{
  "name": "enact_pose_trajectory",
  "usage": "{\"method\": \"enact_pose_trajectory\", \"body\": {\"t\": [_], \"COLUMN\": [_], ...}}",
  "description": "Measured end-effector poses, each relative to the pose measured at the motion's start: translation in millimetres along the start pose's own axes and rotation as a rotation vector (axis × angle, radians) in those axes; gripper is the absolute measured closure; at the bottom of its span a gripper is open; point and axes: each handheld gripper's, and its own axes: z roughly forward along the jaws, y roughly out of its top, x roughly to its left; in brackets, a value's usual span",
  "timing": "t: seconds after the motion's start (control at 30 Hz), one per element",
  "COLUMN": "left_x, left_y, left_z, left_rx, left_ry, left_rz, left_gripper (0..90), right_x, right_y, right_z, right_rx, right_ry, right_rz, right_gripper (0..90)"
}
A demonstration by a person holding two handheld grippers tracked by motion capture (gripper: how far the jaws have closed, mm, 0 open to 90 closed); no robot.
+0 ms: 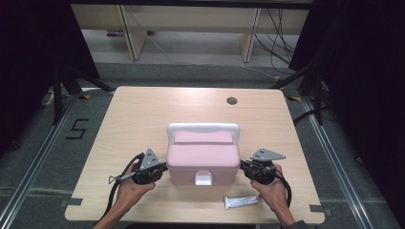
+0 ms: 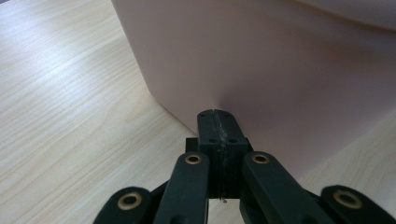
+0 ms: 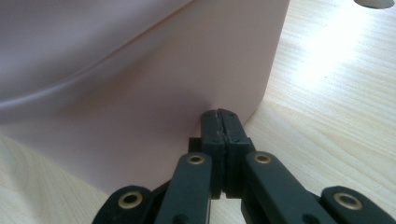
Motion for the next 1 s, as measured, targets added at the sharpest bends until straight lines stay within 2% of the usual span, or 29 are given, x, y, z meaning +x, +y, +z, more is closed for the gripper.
{"method": "enact_pose_trajectory", "body": {"t": [0.03, 0.17, 0.23, 0.33, 0.4, 0.47, 0.5, 0.57, 0.6, 0.63, 0.67, 0.7, 0.73, 0.77, 0.8, 0.83, 0.87, 0.9, 0.93, 0.97, 1.0], "left_x": [0.4, 0.7, -0.5, -0.4, -0.3, 0.0, 1.6, 5.5, 7.4, 7.8, 9.6, 11.2, 12.2, 13.1, 15.8, 18.1, 19.0, 21.9, 21.9, 25.8, 26.4], "left_y": [-0.1, -1.4, -2.8, -3.7, -4.1, -2.8, -2.3, -2.4, -1.9, -2.1, -1.6, -1.0, -0.8, -0.8, -0.6, -0.9, -1.6, -1.4, -1.4, -1.3, -0.9], "left_z": [-0.7, -2.9, -3.2, -5.4, -5.3, -4.6, -5.5, -5.4, -6.5, -7.3, -8.1, -10.5, -12.0, -13.0, -14.7, -15.8, -16.7, -18.6, -18.6, -20.7, -22.5], "left_rx": [0.006, 0.007, -0.006, 0.003, -0.002, 0.007, 0.028, 0.041, 0.053, 0.054, 0.056, 0.065, 0.065, 0.061, 0.078, 0.089, 0.088, 0.104, 0.104, 0.125, 0.136], "left_ry": [0.004, -0.002, 0.002, 0.001, -0.006, -0.003, 0.001, -0.003, 0.005, 0.01, 0.005, -0.013, -0.008, -0.003, -0.005, -0.011, -0.01, -0.006, -0.006, -0.013, -0.014], "left_rz": [0.005, 0.005, -0.005, 0.003, 0.004, 0.0, 0.011, -0.006, -0.003, -0.005, 0.006, -0.008, -0.012, -0.015, -0.003, -0.006, -0.03, -0.02, -0.02, -0.009, -0.016], "left_gripper": [89.9, 89.9, 89.9, 89.9, 89.9, 89.7, 86.9, 80.6, 79.0, 77.7, 76.1, 72.7, 69.2, 68.4, 66.8, 64.2, 61.6, 60.6, 59.3, 57.0, 55.5], "right_x": [0.1, 3.6, 2.9, 6.3, 4.8, 4.8, 4.6, 2.3, -0.4, -1.0, -3.7, -4.1, -6.3, -9.6, -8.9, -11.3, -12.2, -10.6, -10.6, -11.0, -13.2], "right_y": [0.2, -0.2, -0.2, -1.3, -1.6, -2.1, -1.5, -1.4, -1.3, -2.3, -2.7, -3.4, -4.8, -5.0, -6.0, -6.4, -7.3, -8.5, -8.5, -11.5, -11.7], "right_z": [-0.7, -0.8, -1.3, -2.2, -2.8, -2.4, -2.7, -4.6, -5.0, -6.3, -7.0, -7.8, -8.9, -11.5, -12.8, -14.5, -15.4, -16.4, -16.4, -17.0, -17.8], "right_rx": [0.004, 0.005, 0.0, 0.013, 0.006, 0.001, 0.006, 0.01, 0.001, 0.01, 0.002, 0.008, -0.007, -0.003, -0.001, -0.006, -0.009, -0.002, -0.002, -0.007, -0.004], "right_ry": [-0.013, -0.01, -0.019, -0.002, -0.015, -0.011, -0.021, -0.032, -0.035, -0.024, -0.04, -0.035, -0.032, -0.046, -0.045, -0.056, -0.057, -0.052, -0.052, -0.049, -0.061], "right_rz": [-0.012, -0.016, -0.048, -0.016, -0.044, -0.024, -0.019, -0.015, -0.037, -0.008, -0.023, 0.001, 0.013, -0.008, 0.018, -0.007, -0.007, 0.025, 0.025, 0.033, 0.007], "right_gripper": [90.0, 90.0, 90.0, 90.0, 90.0, 86.4, 81.2, 75.2, 74.5, 72.0, 69.8, 68.9, 68.2, 66.6, 66.1, 64.7, 61.9, 59.3, 59.3, 56.6, 54.9]}}
